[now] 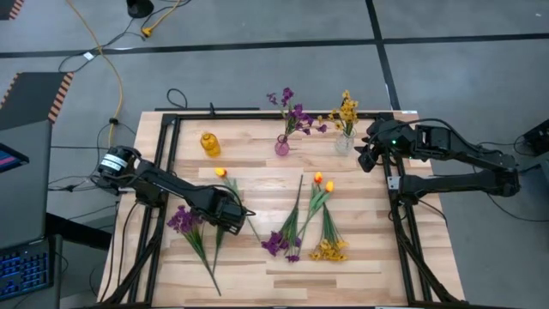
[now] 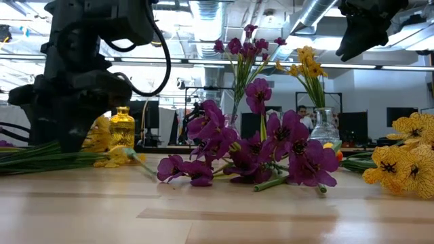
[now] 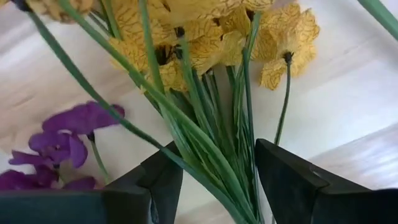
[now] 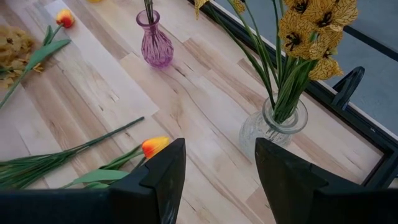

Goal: Sort flowers into vase by color
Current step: Put the left yellow flowers into the transparent vase

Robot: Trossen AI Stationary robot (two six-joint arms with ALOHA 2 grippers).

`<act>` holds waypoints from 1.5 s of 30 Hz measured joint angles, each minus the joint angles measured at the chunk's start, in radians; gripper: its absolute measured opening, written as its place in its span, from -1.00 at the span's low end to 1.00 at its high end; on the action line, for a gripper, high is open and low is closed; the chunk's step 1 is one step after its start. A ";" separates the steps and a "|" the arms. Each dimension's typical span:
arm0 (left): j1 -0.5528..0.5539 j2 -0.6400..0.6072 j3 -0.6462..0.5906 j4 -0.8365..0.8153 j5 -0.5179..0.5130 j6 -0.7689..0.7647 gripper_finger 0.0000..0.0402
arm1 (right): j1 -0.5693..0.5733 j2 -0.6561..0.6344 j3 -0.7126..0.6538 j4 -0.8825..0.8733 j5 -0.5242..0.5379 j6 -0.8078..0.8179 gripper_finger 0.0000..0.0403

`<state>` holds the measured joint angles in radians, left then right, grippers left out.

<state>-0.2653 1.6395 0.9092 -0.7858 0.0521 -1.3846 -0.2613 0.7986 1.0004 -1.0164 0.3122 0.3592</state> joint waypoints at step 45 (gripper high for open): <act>0.076 -0.010 0.303 -0.068 0.016 0.481 -0.94 | 0.000 0.000 0.000 0.011 -0.023 0.000 0.08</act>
<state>-0.1894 1.6295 1.2124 -0.8540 0.0685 -0.9039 -0.2614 0.7982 1.0004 -1.0058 0.2889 0.3595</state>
